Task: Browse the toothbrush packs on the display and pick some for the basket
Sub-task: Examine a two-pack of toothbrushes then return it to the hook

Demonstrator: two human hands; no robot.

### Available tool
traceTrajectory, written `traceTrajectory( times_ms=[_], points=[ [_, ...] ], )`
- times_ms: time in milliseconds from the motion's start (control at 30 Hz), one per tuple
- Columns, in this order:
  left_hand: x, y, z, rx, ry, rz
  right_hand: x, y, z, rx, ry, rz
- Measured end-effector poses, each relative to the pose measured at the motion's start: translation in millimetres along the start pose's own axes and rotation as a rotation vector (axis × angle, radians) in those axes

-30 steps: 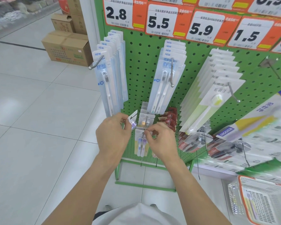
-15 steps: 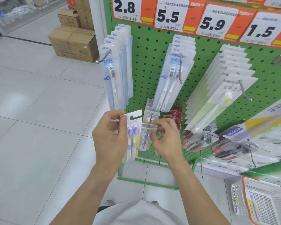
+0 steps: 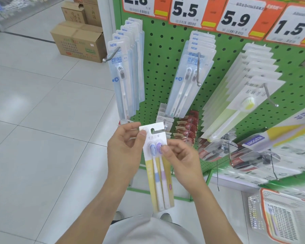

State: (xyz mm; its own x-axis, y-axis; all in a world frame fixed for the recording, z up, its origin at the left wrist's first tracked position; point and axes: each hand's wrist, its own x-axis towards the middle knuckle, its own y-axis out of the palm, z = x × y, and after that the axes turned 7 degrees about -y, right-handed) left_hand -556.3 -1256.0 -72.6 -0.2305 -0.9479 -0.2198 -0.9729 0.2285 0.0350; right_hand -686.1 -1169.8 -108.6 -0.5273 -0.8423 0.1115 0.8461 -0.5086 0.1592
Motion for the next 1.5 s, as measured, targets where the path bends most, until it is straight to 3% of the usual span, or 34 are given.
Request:
traceTrajectory(
  times_ms=[133,233,433,533,767,867,1067,1400,1500],
  points=[
    [-5.2,-1.9,4.5,0.057,-0.094,0.208,1.3,1.5,9.5,0.066,0.041,-0.110],
    [-10.0,-1.7,10.0,0.066,-0.122,0.210,-0.4,-0.3,12.5,0.018,0.071,-0.130],
    [-7.2,-7.2,11.6,0.036,-0.126,0.137,-7.7,-18.3,5.9,-0.097,0.081,0.129],
    [-6.4,-9.0,11.4,0.013,-0.158,0.152,-8.9,-18.7,6.3,-0.093,0.120,0.150],
    [-15.0,-18.7,21.0,0.198,-0.244,0.359,-11.2,-12.9,7.6,0.082,0.159,-0.011],
    [-19.1,-19.5,25.6,0.195,-0.234,0.325,-12.7,-13.4,8.0,0.063,0.188,0.007],
    [-20.7,-24.3,29.1,0.155,-0.214,0.268,-20.7,-21.0,6.7,-0.035,0.258,0.221],
    [-23.9,-29.3,38.3,0.116,-0.182,0.391,-33.1,-14.5,0.5,0.056,0.275,0.105],
    [-24.6,-26.7,43.4,0.098,-0.152,0.338,-36.6,-14.5,-0.5,0.011,0.248,0.114]
  ],
)
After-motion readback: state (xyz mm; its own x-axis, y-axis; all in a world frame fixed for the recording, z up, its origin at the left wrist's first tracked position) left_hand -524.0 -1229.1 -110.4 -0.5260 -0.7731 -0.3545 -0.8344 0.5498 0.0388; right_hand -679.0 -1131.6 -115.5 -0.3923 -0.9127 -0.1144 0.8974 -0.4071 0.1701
